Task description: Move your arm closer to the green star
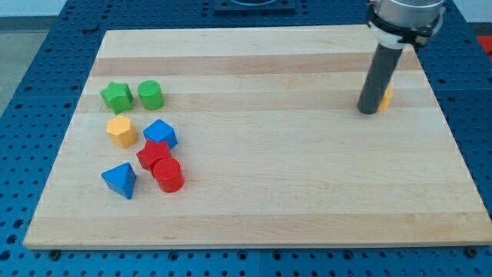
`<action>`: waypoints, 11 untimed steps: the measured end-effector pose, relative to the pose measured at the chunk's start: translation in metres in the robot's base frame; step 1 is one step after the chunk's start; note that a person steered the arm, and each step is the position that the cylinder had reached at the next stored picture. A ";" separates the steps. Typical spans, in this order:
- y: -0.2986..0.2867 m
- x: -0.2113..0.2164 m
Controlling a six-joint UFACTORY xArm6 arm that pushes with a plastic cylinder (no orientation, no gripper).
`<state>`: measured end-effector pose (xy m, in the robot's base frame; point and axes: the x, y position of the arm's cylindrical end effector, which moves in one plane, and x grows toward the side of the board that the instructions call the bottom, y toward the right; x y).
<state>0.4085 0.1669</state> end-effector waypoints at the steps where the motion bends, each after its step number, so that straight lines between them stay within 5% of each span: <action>1: -0.043 -0.009; 4: -0.104 -0.082; 6: -0.222 -0.121; 8: -0.353 -0.126; 11: -0.419 -0.085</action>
